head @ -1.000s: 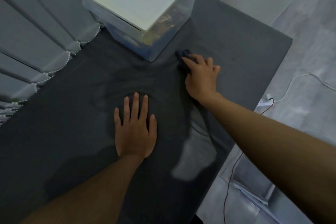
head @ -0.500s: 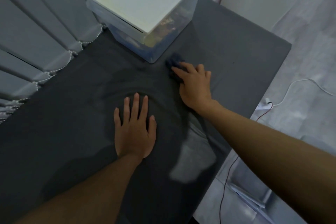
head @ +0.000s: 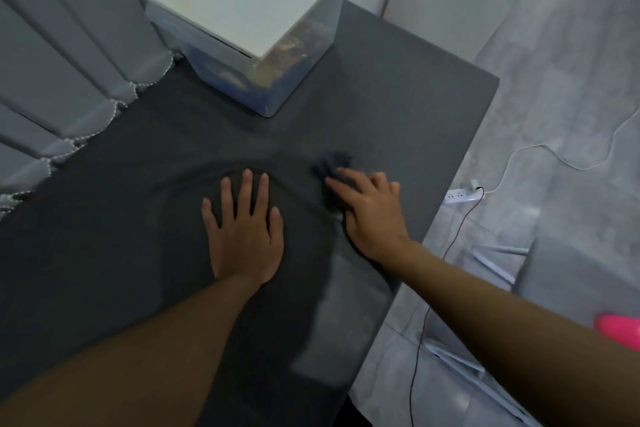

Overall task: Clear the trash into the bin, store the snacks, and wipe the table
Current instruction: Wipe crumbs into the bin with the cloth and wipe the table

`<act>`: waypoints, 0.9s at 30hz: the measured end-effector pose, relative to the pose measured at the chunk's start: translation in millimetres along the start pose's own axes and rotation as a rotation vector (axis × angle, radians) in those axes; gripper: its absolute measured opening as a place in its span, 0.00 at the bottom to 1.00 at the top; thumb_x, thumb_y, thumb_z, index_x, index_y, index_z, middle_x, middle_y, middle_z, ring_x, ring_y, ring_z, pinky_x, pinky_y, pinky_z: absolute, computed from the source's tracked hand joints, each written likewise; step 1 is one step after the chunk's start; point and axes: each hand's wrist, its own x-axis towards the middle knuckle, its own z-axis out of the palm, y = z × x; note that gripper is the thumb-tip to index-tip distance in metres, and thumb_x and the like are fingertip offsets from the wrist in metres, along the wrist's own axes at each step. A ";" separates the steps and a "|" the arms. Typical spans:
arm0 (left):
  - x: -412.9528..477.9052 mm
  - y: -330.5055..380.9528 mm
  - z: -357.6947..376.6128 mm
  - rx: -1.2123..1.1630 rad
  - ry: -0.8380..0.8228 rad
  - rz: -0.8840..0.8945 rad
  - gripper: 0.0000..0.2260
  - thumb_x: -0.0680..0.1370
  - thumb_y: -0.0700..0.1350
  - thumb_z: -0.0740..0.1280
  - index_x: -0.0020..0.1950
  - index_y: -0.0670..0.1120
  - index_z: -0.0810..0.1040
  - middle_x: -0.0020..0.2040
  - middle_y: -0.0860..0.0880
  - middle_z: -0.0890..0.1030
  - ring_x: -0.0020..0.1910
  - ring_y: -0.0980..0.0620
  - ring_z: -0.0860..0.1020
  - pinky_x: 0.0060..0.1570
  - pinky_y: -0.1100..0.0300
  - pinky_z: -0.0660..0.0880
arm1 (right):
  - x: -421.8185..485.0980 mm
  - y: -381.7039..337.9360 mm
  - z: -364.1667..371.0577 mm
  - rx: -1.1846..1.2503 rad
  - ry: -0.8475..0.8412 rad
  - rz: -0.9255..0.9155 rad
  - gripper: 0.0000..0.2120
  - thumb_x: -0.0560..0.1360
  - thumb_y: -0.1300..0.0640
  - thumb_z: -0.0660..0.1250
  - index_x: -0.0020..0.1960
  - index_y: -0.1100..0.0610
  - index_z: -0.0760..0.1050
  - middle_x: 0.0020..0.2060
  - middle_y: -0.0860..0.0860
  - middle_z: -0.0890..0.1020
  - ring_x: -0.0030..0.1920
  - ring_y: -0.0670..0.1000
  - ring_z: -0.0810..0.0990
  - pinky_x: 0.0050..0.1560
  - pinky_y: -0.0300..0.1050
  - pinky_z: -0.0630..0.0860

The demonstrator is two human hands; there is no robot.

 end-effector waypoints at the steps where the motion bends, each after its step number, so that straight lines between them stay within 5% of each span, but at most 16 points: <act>1: -0.3 -0.2 -0.3 0.004 -0.006 -0.001 0.27 0.82 0.57 0.43 0.82 0.54 0.48 0.82 0.51 0.50 0.81 0.44 0.48 0.75 0.36 0.47 | -8.9 -0.7 -2.5 -0.003 -0.049 -0.100 0.24 0.76 0.57 0.57 0.69 0.46 0.75 0.68 0.47 0.75 0.52 0.56 0.71 0.47 0.48 0.60; 4: -0.2 0.5 -0.5 0.005 -0.025 0.001 0.27 0.83 0.57 0.43 0.82 0.54 0.44 0.82 0.51 0.46 0.81 0.44 0.44 0.75 0.36 0.45 | -13.9 20.5 -14.0 -0.089 -0.115 -0.212 0.23 0.76 0.57 0.58 0.70 0.43 0.74 0.70 0.45 0.73 0.53 0.55 0.72 0.49 0.50 0.64; 9: -0.4 -0.2 0.1 0.000 -0.019 0.011 0.27 0.83 0.58 0.43 0.82 0.54 0.43 0.82 0.51 0.45 0.81 0.44 0.43 0.76 0.36 0.43 | -16.4 26.8 -14.4 -0.019 0.025 0.252 0.27 0.74 0.58 0.58 0.71 0.44 0.72 0.71 0.48 0.72 0.57 0.57 0.70 0.52 0.52 0.65; 15: 0.7 0.3 0.5 0.014 -0.024 0.006 0.28 0.83 0.58 0.44 0.82 0.54 0.43 0.82 0.51 0.46 0.81 0.43 0.44 0.75 0.35 0.44 | -37.4 26.6 -19.9 -0.044 -0.099 -0.165 0.24 0.76 0.55 0.55 0.70 0.44 0.74 0.69 0.47 0.75 0.53 0.55 0.72 0.49 0.51 0.67; 20: 4.6 4.0 -6.1 0.030 -0.067 0.012 0.28 0.83 0.58 0.44 0.82 0.52 0.43 0.82 0.50 0.47 0.81 0.43 0.44 0.75 0.34 0.44 | -19.4 42.7 -14.9 -0.022 0.033 0.126 0.24 0.75 0.56 0.56 0.69 0.45 0.75 0.68 0.48 0.75 0.54 0.56 0.71 0.49 0.48 0.61; 23: 8.9 7.3 -14.2 0.021 -0.078 0.004 0.28 0.82 0.56 0.52 0.81 0.49 0.55 0.81 0.47 0.56 0.79 0.40 0.52 0.75 0.34 0.48 | -24.1 34.0 -11.1 0.021 0.017 0.006 0.24 0.74 0.59 0.61 0.69 0.47 0.75 0.68 0.48 0.75 0.53 0.55 0.72 0.49 0.50 0.65; 27: 37.2 29.8 -23.9 -0.049 0.009 -0.032 0.21 0.78 0.51 0.60 0.67 0.41 0.70 0.67 0.40 0.72 0.68 0.38 0.67 0.73 0.36 0.57 | -15.5 71.3 -26.4 -0.047 -0.090 -0.285 0.23 0.77 0.58 0.60 0.69 0.44 0.74 0.69 0.46 0.74 0.53 0.53 0.73 0.50 0.50 0.66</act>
